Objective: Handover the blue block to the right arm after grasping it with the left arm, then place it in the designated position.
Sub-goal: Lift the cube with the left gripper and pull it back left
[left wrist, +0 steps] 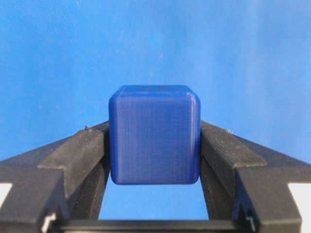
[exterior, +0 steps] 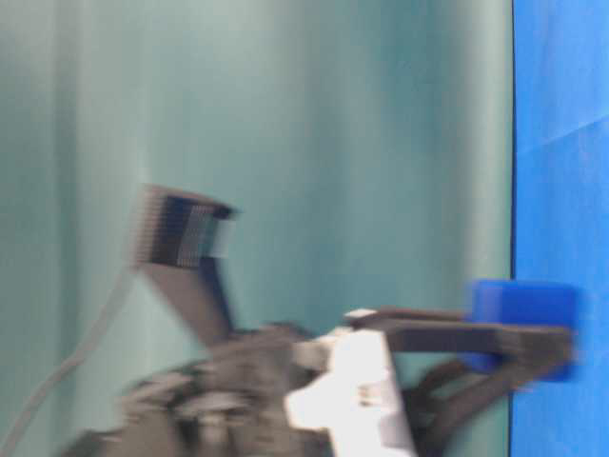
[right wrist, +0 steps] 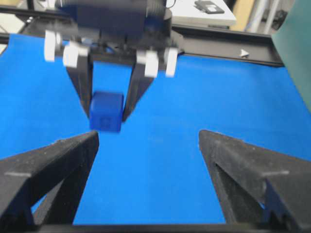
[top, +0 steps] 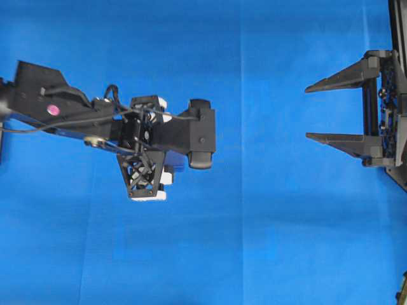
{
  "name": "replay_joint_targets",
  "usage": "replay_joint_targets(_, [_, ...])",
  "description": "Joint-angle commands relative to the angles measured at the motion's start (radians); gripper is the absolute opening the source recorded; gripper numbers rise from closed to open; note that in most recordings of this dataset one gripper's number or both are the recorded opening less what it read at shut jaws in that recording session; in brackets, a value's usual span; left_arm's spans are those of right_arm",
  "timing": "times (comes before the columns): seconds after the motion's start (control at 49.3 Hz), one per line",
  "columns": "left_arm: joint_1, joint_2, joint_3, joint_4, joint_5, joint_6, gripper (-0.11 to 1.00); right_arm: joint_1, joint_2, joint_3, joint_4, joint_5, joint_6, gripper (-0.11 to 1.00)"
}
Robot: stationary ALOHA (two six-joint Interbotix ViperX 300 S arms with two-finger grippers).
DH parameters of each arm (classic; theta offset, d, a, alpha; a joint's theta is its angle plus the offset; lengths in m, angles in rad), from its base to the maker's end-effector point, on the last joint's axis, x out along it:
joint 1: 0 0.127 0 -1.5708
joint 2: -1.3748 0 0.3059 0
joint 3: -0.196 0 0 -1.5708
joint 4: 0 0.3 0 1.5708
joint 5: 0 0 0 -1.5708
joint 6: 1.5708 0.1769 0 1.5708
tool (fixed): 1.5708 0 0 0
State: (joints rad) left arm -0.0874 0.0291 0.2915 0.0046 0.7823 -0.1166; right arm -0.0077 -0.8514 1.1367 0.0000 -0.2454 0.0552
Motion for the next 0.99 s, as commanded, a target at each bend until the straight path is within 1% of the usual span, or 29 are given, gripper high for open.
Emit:
replay_joint_targets(0.0, [-0.005, -0.152, -0.061, 0.002, 0.043, 0.0, 0.46, -0.002, 0.0, -0.026, 0.003, -0.003, 0.002, 0.98])
replay_joint_targets(0.203, [-0.003, -0.187, -0.103, 0.002, 0.117, -0.002, 0.46, -0.002, 0.0, -0.026, 0.002, -0.003, 0.003, 0.98])
replay_joint_targets(0.487, [-0.005, -0.206, -0.146, 0.003, 0.155, 0.0, 0.46, -0.002, 0.002, -0.026, 0.003, -0.005, 0.003, 0.98])
replay_joint_targets(0.973, [-0.003, -0.207, -0.141, 0.006, 0.164, 0.0, 0.46, -0.002, 0.003, -0.029, 0.003, -0.005, 0.005, 0.98])
